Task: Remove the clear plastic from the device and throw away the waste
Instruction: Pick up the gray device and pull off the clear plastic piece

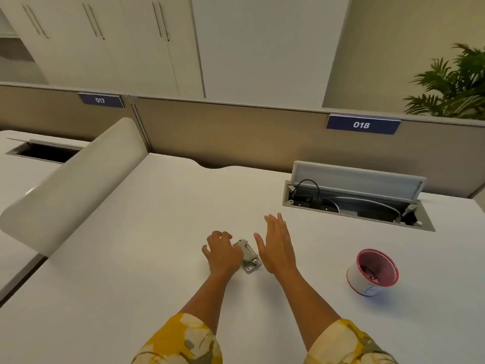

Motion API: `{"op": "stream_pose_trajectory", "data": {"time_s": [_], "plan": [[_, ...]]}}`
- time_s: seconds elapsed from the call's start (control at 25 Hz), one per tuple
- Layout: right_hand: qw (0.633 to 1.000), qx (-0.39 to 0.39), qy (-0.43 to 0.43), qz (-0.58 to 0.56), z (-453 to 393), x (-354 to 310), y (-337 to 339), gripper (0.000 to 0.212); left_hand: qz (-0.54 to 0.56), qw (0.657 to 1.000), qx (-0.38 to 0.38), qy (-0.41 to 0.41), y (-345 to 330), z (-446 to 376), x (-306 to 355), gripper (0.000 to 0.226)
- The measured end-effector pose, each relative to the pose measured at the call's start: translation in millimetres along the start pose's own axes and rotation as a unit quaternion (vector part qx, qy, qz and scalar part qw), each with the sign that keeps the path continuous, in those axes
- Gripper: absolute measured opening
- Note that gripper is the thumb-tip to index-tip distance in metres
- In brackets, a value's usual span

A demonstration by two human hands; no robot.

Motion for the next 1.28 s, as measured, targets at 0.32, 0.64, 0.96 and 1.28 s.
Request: {"op": "stream_pose_trajectory", "data": {"time_s": [0.32, 0.64, 0.96, 1.28], "plan": [[0.991, -0.107, 0.04, 0.063, 14, -10, -34, 0.038, 0.158, 0.983, -0.07, 0.055, -21, 7, -22, 0.031], [0.986, -0.157, -0.047, -0.01, 12, -12, -45, 0.046, 0.186, 0.977, -0.081, 0.059, -37, 15, -33, 0.034], [0.971, -0.193, -0.105, -0.089, 13, -3, -59, 0.039, 0.328, 0.934, -0.043, 0.135, -37, 14, -33, 0.026], [0.961, -0.161, -0.074, -0.212, 32, 14, -53, 0.033, 0.508, 0.838, -0.101, 0.174, -61, 20, -31, 0.02]]}}
Point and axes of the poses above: each hand's wrist, its own z-axis away from the middle knuckle, its own y-axis out of the back of the hand, x = y × z, the point moved 5 cm from there along -z, towards the middle knuckle, and after that the axes turned 7 degrees about -x, right-handed, at the moved point
